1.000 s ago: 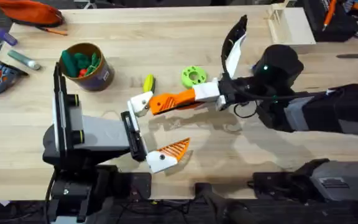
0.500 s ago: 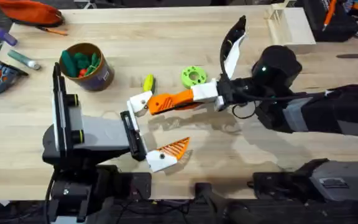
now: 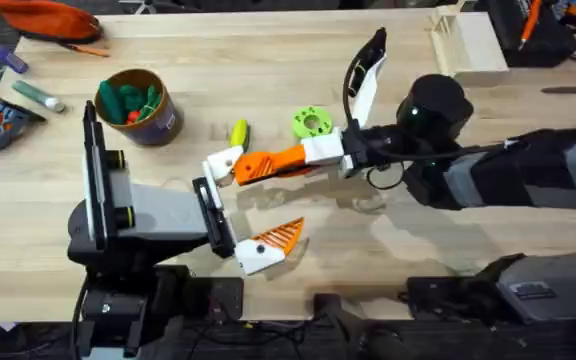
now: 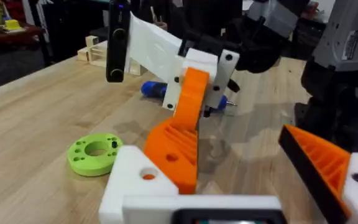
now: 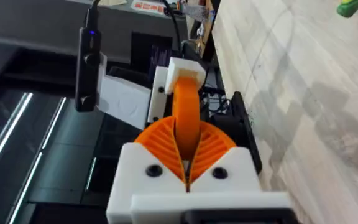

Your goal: Pick up the gripper from the table and insert it into the empty holder that is missing its gripper. Then pick up a screw, insert it into the mounting hole, and use the screwdriver to tighten it. Finally, clean up the table by picking up the vegetable and placing it into the bucket.

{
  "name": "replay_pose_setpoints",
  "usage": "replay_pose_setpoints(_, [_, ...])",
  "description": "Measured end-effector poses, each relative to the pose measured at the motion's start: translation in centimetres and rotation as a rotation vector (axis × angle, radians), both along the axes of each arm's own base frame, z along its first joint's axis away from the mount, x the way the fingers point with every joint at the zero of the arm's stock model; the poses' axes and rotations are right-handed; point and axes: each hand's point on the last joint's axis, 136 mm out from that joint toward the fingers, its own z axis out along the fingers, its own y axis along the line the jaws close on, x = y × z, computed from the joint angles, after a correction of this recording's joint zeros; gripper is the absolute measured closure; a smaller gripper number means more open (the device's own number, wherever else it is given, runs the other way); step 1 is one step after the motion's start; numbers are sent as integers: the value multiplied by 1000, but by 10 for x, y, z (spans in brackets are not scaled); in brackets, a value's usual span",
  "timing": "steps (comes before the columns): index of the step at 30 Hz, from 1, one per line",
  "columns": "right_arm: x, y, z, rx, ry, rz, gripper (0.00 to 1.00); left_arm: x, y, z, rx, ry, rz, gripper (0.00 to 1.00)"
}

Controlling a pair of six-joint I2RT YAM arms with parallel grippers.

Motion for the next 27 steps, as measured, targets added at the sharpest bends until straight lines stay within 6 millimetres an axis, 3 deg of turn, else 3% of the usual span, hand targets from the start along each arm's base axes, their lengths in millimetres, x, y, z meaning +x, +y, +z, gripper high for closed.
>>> replay_pose_setpoints(27, [-3,15,7,-5,13,61,992,-1,0,0,1,-5,-4,11])
